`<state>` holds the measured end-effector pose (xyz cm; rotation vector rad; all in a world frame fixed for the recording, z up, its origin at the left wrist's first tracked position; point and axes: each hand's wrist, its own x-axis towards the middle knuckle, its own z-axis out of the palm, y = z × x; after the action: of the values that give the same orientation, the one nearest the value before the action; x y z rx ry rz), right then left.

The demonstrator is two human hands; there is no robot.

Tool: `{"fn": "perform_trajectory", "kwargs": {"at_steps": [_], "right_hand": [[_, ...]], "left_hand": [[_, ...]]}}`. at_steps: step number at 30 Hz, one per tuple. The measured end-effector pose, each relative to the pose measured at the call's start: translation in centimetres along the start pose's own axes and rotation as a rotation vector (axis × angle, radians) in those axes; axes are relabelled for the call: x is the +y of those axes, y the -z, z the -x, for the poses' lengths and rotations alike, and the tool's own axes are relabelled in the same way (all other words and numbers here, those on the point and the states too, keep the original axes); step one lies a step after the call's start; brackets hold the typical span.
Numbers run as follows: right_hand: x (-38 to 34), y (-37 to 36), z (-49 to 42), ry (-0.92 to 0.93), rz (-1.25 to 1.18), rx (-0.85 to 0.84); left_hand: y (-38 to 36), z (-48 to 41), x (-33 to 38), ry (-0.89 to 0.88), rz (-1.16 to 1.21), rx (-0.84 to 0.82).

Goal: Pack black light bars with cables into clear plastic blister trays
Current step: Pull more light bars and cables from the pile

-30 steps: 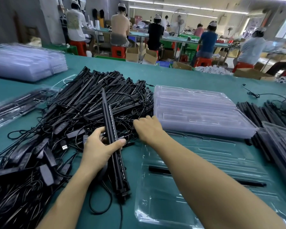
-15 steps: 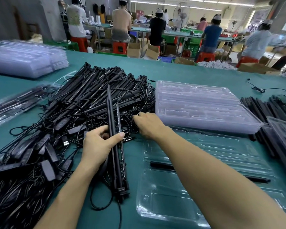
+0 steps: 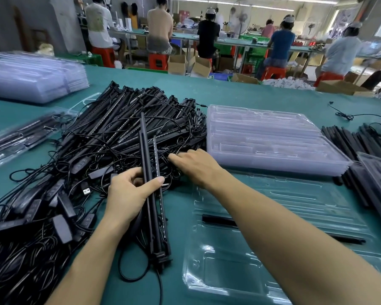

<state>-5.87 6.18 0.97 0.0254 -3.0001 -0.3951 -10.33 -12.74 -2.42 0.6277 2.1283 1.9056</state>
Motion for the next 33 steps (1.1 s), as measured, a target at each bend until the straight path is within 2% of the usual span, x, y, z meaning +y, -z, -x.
{"fn": "perform_trajectory", "kwargs": {"at_steps": [4,6,8,11,13,15,22,29,33], "right_hand": [[1.4,2.4,2.1,-0.126,0.01,0.025],[3.2,4.0,4.8,-0.23,-0.073,0.033],[5.0,5.2,9.1,-0.335,-0.307,0.054],[6.2,6.2,17.4,-0.382,-0.691,0.027],[5.9,5.8,22.3,-0.432,-0.822,-0.057],[5.5,4.7,26.2,-0.495,-0.891,-0.038],[4.7,2.0,32.1,-0.582,-0.861,0.147],[4.5,1.6,33.3,-0.477,-0.696,0.182],[4.6,1.6,34.3,-0.541,-0.658,0.227]], "left_hand": [[0.3,0.0,0.0,0.012,0.01,-0.003],[0.4,0.0,0.0,-0.003,0.0,-0.001],[0.5,-0.1,0.0,-0.012,0.001,-0.006],[0.4,0.0,0.1,-0.035,-0.024,0.0],[0.3,0.0,0.2,-0.053,-0.038,-0.003],[0.2,-0.1,0.0,-0.065,-0.051,-0.007],[0.1,-0.2,-0.3,-0.062,-0.069,0.013],[0.3,-0.3,-0.7,-0.061,-0.086,0.013],[0.2,-0.3,-0.7,-0.059,-0.074,0.017]]}}
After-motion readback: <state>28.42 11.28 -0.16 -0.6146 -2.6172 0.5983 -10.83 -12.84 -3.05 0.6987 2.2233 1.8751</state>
